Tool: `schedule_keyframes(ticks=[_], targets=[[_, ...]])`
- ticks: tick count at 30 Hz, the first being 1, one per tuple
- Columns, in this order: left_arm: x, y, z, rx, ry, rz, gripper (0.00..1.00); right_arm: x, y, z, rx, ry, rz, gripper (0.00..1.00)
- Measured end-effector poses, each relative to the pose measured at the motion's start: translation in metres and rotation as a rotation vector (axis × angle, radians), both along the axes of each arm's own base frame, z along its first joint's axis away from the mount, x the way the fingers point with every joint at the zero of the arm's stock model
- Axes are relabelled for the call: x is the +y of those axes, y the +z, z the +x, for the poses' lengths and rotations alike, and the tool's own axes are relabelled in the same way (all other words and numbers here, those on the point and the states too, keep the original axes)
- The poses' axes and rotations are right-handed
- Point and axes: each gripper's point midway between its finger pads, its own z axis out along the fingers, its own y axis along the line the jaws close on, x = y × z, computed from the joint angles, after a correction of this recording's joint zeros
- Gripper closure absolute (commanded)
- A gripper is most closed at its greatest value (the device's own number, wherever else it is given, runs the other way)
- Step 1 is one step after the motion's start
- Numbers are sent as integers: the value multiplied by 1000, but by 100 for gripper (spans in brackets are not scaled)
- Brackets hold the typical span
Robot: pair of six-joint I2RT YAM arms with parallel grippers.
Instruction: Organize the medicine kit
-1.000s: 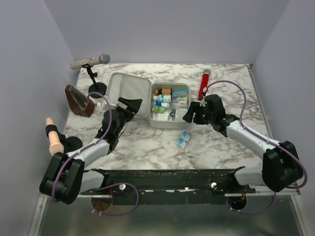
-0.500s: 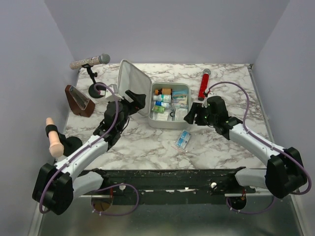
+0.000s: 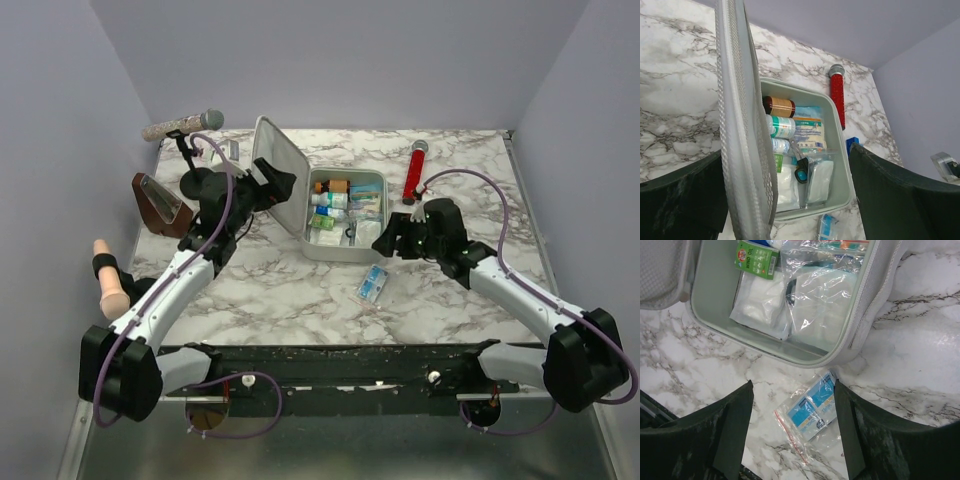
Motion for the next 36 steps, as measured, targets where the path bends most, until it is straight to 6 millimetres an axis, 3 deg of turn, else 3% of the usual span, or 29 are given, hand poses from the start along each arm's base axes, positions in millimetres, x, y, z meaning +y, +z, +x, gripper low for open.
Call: schedule_keyframes(ticks=[7, 13, 15, 22, 32, 36], targets=[[10, 2, 13, 63, -47, -7, 5, -1, 3, -11, -1, 35, -5, 26], [26, 16, 23, 62, -55, -25, 10, -7, -13, -26, 27, 52, -23, 26], [29, 21, 25, 57, -61, -32, 17, -9, -20, -31, 46, 54, -29, 26], [32, 23, 31, 61, -87, -40, 58, -12, -29, -39, 66, 57, -35, 26], [31, 42, 33, 40, -110, 21, 92, -12, -23, -47, 48, 71, -16, 23], [19, 49, 31, 40, -155, 83, 98, -9, -8, -42, 26, 74, 4, 17]])
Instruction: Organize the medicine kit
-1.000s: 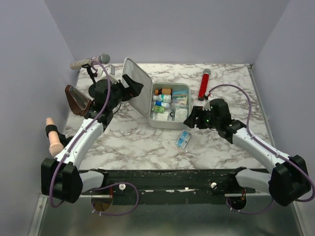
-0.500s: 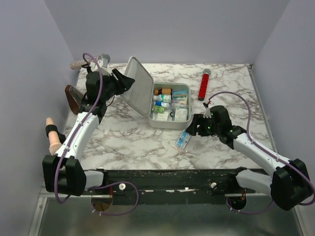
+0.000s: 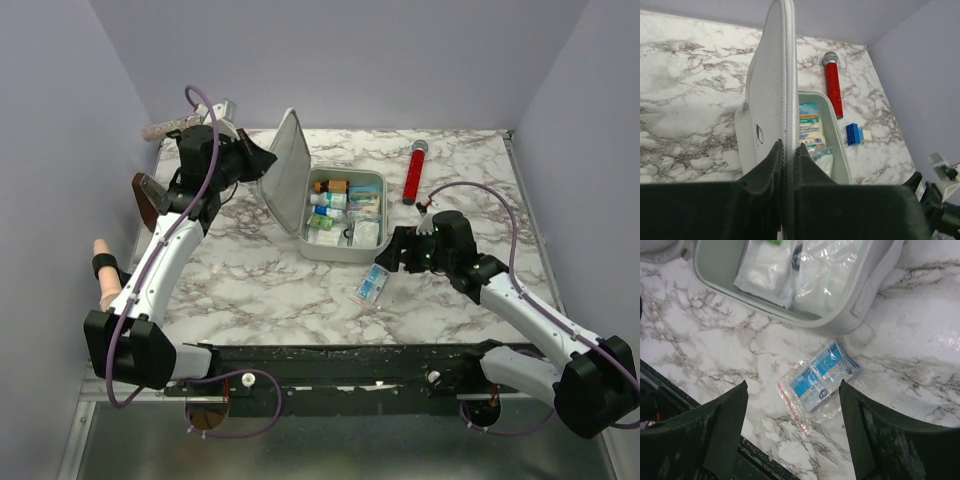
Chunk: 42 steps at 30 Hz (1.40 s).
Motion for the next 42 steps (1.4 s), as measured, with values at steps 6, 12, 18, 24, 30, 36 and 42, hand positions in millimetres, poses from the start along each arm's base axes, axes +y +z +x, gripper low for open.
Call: schedule_keyframes(ticks=[6, 12, 18, 24, 30, 36, 42], targets=[[-47, 2, -17, -19, -123, 111, 100, 6, 32, 14, -63, -2, 30, 19], [-59, -4, -29, -44, -129, 128, 100, -7, -13, -4, 33, -33, -24, 21], [-53, -9, -42, -57, -90, 94, 100, -25, -56, -17, 143, -127, -89, 21], [-52, -11, -56, -60, -70, 75, 100, -27, -81, -10, 206, -175, -123, 23], [-44, -12, -65, -59, -40, 70, 100, -22, -90, -1, 218, -193, -106, 32], [-41, -12, -68, -54, -28, 78, 100, -12, -94, 7, 224, -189, -69, 57], [-37, -12, -69, -52, -12, 90, 100, -10, -98, 1, 249, -178, -52, 83]])
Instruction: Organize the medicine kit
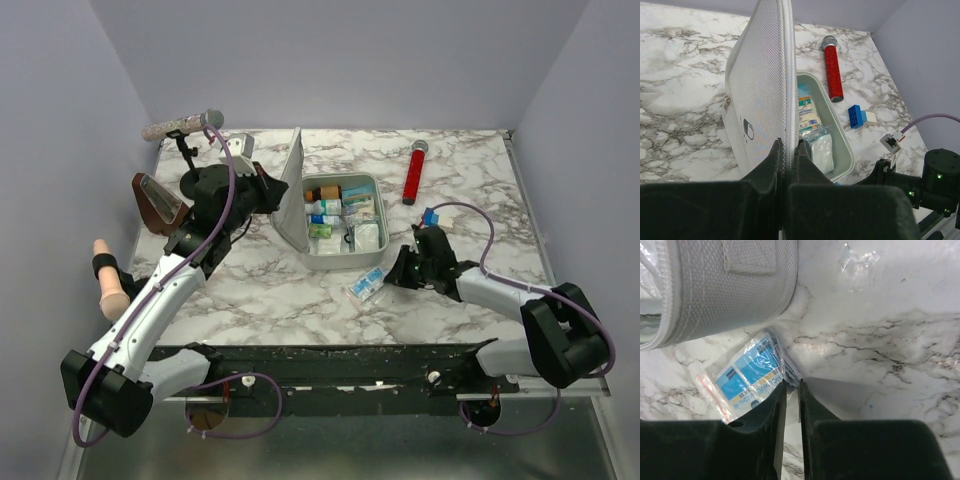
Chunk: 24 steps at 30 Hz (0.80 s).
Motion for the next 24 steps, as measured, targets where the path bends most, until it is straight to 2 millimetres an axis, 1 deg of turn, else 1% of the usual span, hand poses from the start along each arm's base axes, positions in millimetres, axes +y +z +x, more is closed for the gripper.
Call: schedule_keyframes(ticks=[3, 5, 7, 9, 12, 19, 22, 24], targets=[[0, 0, 0, 0, 2, 1, 100, 1, 5, -5, -3, 9, 16, 99], [0, 0, 0, 0, 2, 2, 100, 2, 17, -7, -27, 18, 38, 99], [1, 0, 0, 0, 2, 4, 100, 4, 36, -8, -76, 31, 70, 99], [1, -1, 0, -1, 2, 6, 100, 6, 60, -9, -132, 47, 104, 99], [1, -1, 0, -2, 1, 8, 100, 10, 101, -7, -220, 66, 149, 99], [-4, 1, 4, 8, -5, -12, 100, 26, 214, 12, -436, 96, 273, 99], [-9, 2, 6, 20, -15, -31, 100, 31, 247, 21, -494, 84, 320, 99], [-15, 2, 7, 26, -26, -43, 100, 35, 264, 30, -514, 66, 349, 99]])
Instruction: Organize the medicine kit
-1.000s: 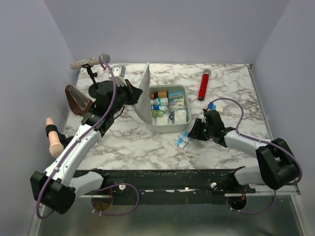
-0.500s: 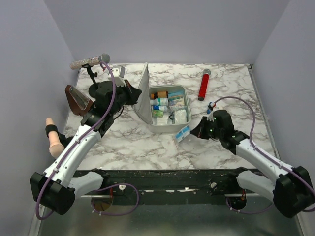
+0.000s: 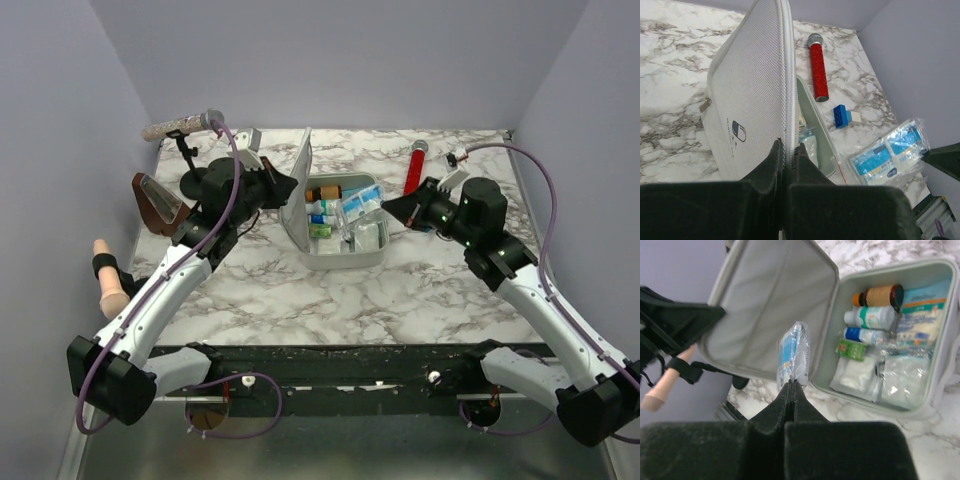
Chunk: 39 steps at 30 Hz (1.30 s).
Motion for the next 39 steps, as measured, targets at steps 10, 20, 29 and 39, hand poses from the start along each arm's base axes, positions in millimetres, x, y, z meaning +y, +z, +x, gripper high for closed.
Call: schedule_keyframes(ticks=[10, 20, 29, 39], targets=[[-30, 0, -4, 10, -65, -4, 100, 29, 45, 47, 10, -22, 109, 99], [-42, -1, -6, 5, -77, 1, 100, 52, 61, 80, 49, -24, 136, 99], [-43, 0, -6, 1, -64, 4, 100, 65, 47, 87, 120, -23, 146, 99], [-43, -1, -6, -3, -58, 3, 100, 87, 45, 92, 181, 1, 305, 99]])
